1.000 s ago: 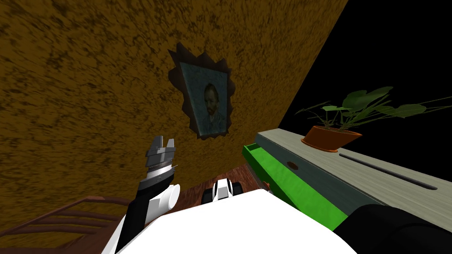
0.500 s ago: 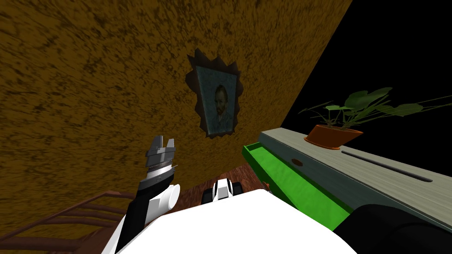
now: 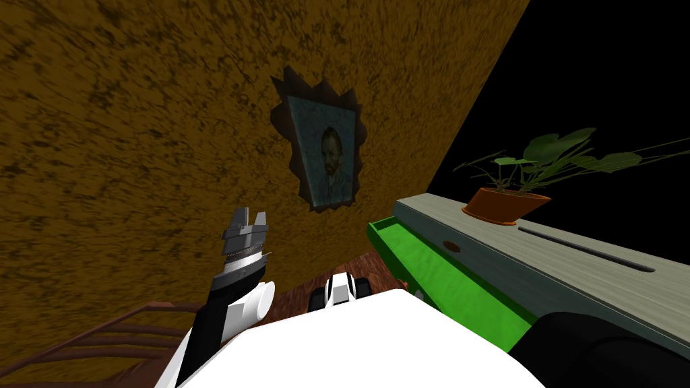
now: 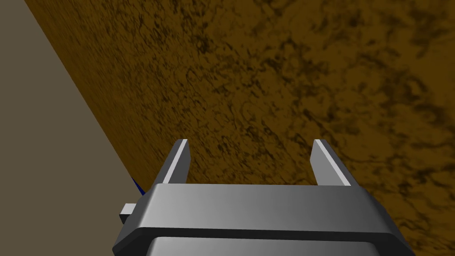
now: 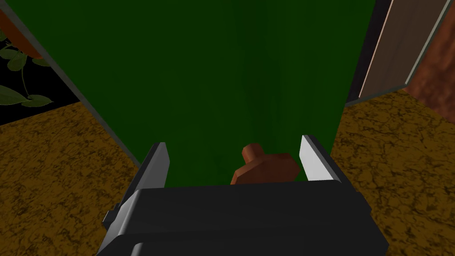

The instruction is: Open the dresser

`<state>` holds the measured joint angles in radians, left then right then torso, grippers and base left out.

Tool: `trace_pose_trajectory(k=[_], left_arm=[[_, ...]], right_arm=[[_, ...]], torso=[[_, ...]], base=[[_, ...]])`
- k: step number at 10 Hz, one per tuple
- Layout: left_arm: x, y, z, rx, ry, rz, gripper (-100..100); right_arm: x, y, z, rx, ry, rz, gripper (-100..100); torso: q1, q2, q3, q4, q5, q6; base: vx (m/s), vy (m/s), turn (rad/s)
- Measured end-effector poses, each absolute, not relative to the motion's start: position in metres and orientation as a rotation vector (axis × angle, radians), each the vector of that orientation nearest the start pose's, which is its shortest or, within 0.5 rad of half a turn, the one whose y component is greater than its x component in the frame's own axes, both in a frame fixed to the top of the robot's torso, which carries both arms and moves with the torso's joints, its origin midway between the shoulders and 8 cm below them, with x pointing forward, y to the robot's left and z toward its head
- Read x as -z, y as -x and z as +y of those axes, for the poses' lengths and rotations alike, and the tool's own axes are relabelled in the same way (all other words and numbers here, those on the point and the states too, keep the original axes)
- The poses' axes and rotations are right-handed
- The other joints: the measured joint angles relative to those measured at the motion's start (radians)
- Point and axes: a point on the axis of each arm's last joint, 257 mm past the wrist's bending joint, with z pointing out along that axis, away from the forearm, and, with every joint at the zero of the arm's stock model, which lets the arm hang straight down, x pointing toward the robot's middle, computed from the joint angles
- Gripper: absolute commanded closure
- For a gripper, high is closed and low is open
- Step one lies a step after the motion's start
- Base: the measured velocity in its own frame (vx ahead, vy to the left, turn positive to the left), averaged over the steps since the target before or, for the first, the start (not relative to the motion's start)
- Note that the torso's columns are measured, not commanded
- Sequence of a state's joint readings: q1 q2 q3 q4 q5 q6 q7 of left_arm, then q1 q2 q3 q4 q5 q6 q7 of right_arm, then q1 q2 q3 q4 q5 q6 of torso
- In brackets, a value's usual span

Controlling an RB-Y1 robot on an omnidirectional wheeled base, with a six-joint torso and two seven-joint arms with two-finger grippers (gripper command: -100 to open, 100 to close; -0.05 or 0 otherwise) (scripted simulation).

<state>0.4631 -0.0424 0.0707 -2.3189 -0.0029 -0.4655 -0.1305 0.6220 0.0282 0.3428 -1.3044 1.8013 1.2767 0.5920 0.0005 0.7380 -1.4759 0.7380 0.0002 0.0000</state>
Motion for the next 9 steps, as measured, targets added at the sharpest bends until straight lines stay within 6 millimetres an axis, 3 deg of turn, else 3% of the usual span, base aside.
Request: trace_pose_trajectory(k=[9], left_arm=[[-0.048,-0.338,0.302,1.127,0.603,0.58,0]], right_arm=[[0.403,-0.128,-0.357,1.667,0.34,2.168,-100]], torso=[[0.018,0.008,-0.005,0.008,0.018,0.0]], base=[[0.01,-0.015,-0.029]])
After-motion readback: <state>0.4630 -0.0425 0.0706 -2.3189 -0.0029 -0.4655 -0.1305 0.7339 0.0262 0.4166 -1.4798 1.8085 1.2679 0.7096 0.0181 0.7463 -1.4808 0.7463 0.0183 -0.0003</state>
